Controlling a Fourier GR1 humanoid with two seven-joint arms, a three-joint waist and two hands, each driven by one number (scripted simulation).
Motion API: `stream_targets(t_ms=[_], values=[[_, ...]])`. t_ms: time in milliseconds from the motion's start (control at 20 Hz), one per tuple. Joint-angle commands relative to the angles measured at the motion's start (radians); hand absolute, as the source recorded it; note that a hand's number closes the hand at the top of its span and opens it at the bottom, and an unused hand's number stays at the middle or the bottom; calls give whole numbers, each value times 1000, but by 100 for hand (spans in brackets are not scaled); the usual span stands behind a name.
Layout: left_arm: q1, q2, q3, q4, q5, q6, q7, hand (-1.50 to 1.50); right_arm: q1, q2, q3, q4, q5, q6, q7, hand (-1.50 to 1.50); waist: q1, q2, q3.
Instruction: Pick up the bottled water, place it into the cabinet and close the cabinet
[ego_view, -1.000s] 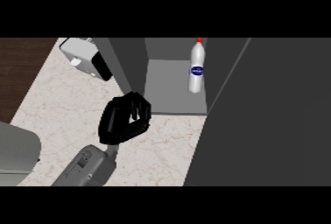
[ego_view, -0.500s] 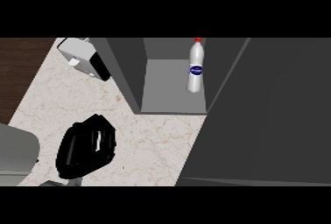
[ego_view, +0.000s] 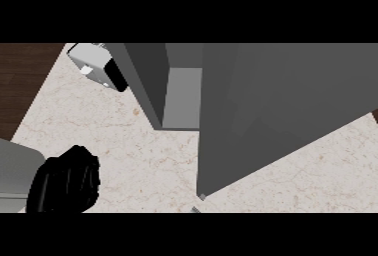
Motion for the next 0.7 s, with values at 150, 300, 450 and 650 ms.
stream_targets(t_ms=[150,300,450,650], values=[[48,33,66,-24,41,-62,-21,150,-259,164,29,212,54,-153,15,150,17,5,-2],[144,72,76,-52,50,-125,-48,150,-315,163,-52,251,37,-147,36,150,25,5,-1],[142,115,135,-31,85,-173,-46,150,-325,163,-105,315,-6,-210,24,150,34,9,-1],[123,126,177,16,113,-214,-44,150,-491,168,-270,429,-146,-242,32,150,26,13,0]])
